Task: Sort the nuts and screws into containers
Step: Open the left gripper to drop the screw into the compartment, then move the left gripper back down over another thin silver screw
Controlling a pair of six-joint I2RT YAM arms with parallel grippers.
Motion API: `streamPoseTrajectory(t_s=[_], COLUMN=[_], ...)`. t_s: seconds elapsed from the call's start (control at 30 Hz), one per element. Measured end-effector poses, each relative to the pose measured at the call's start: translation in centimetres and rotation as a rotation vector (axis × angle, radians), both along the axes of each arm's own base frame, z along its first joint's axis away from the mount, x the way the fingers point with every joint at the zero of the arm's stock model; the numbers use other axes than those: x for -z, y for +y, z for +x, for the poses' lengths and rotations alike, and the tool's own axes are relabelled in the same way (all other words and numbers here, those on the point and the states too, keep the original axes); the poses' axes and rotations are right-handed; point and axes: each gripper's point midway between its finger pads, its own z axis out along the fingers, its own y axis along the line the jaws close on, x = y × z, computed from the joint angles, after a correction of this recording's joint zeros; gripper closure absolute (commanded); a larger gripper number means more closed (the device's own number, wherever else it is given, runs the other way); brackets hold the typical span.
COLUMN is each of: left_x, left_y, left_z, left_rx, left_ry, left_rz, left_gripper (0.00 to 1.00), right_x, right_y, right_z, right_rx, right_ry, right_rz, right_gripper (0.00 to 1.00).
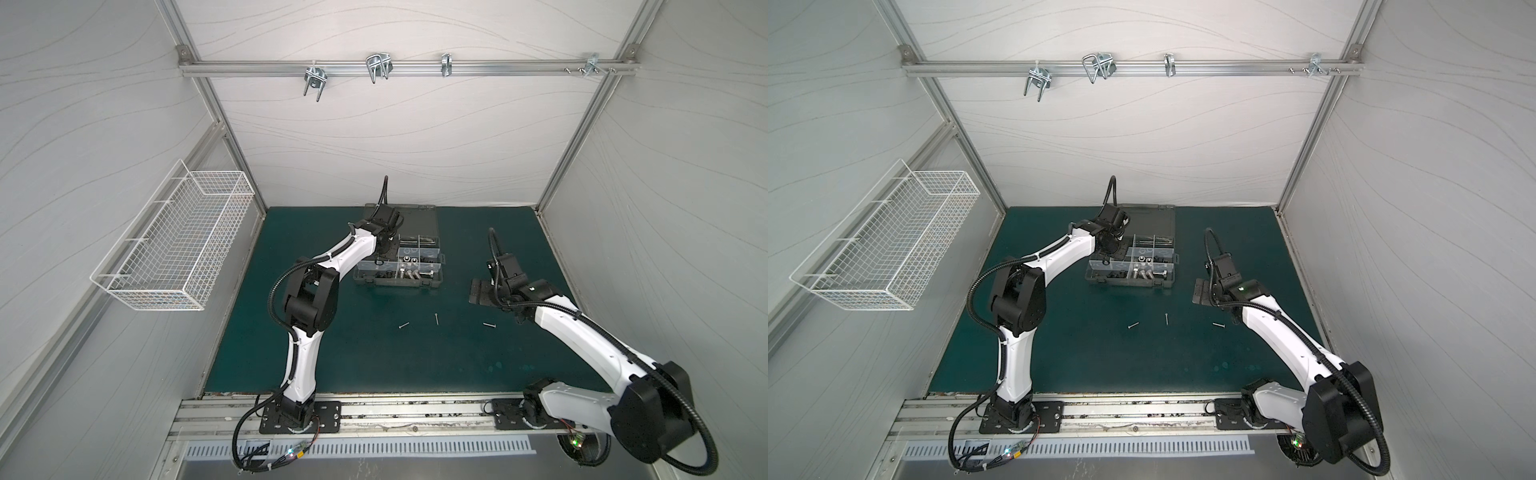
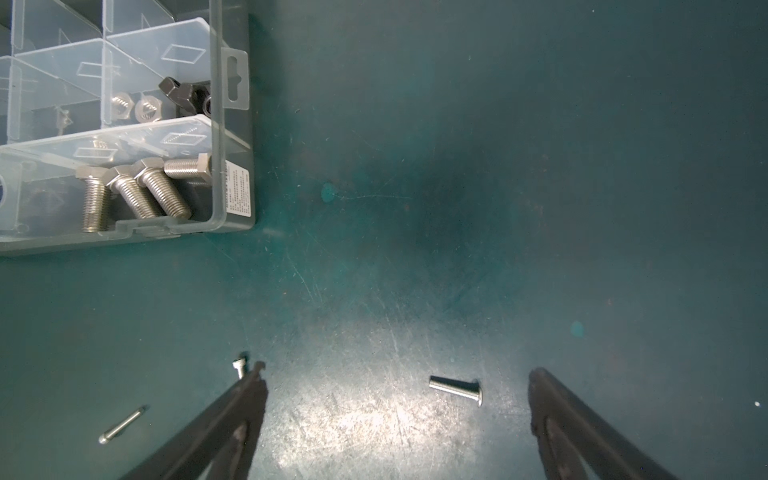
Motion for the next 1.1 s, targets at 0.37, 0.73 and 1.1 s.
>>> streamPoseTrajectory(t_s=[0.37, 0.73, 1.1], left_x=[-6.6, -7.2, -2.4], left_y=[1.1, -1.3, -5.1], left_z=[-5.3, -10.8, -17.7], left_rx=[-0.028, 0.038, 0.138], left_ry=[-0.113, -0.108, 0.041], left_rz=[-0.175, -0.274, -0.161], left_gripper=[0.51, 0.12, 0.33], right_x=[0.1, 0.1, 0.3], right_y=[-0.1, -0.3, -1.5], right_z=[-0.2, -0.3, -0.7], right_rx=[0.0, 0.004, 0.035], right_ry=[0.008, 0.008, 0.006], right_rz=[-0.004, -0.007, -0.014], right_gripper=[0.01, 0.01, 0.01])
